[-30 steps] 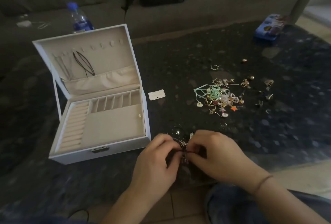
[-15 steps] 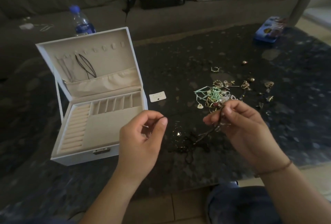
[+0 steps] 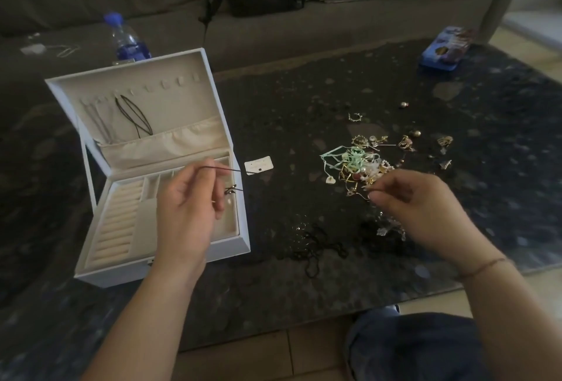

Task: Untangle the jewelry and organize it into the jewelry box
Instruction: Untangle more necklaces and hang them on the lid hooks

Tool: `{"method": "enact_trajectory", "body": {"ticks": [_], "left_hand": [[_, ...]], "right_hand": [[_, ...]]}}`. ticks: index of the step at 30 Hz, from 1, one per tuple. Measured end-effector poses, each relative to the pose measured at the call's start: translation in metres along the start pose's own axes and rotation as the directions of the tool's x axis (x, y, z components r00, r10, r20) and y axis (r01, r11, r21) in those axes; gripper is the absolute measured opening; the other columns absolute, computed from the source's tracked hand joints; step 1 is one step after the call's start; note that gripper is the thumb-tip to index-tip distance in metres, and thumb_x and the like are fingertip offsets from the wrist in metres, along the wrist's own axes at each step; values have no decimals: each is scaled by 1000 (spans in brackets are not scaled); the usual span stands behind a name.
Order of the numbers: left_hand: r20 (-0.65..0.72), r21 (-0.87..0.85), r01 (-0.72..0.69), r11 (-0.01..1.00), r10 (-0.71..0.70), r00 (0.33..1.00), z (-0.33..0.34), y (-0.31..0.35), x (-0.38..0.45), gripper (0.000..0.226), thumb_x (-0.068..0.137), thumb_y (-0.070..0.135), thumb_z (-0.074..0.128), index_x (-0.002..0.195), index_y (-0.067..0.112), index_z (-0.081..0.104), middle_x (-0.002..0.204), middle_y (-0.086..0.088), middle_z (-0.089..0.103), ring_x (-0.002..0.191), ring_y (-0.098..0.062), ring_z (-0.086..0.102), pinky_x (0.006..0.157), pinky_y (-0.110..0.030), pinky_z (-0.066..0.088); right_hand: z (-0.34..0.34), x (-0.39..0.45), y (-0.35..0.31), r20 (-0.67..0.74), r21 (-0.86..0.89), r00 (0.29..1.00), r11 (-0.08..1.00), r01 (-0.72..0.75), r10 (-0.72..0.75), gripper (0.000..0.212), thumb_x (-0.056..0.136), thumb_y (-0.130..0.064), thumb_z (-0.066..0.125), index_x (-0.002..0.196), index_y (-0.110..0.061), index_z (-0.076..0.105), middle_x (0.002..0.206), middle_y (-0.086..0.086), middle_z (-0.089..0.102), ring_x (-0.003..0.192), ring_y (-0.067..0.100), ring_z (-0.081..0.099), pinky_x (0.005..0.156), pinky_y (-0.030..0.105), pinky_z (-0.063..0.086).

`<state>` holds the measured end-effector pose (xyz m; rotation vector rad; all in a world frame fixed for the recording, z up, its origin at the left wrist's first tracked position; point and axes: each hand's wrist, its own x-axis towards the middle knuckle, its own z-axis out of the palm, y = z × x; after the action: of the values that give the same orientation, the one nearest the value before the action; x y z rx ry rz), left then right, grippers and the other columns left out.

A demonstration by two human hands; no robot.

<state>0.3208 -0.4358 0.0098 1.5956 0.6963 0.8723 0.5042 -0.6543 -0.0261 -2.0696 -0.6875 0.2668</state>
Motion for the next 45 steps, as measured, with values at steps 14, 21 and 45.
{"method": "enact_trajectory", "body": {"ticks": [14,21,45], "left_hand": [[-98,-242,-305,921,289,952,13,28,1,15,90,25,57,85,27,71,92,2,71,99,-23,67,89,-38,54],[-219,-310,-209,927,144,965,13,20,7,15,87,26,62,77,31,73,92,3,71,103,-23,67,96,-40,54],[-169,-466,-212,859,149,974,15,29,-2,11,85,20,56,90,13,61,101,-12,64,104,-30,63,95,-44,53]], "right_hand": [[-4,0,-2,353,-389,935,906,166,-19,15,86,-24,73,99,-32,71,87,-21,60,85,-4,53,72,9,39],[-9,-2,-6,372,-272,927,950,154,-44,15,91,-28,65,84,-42,65,81,-19,65,82,-13,55,67,8,40],[48,-1,-4,314,-546,938,780,306,-148,33,92,-42,60,124,-36,62,121,-13,54,116,13,44,89,30,48]]}}
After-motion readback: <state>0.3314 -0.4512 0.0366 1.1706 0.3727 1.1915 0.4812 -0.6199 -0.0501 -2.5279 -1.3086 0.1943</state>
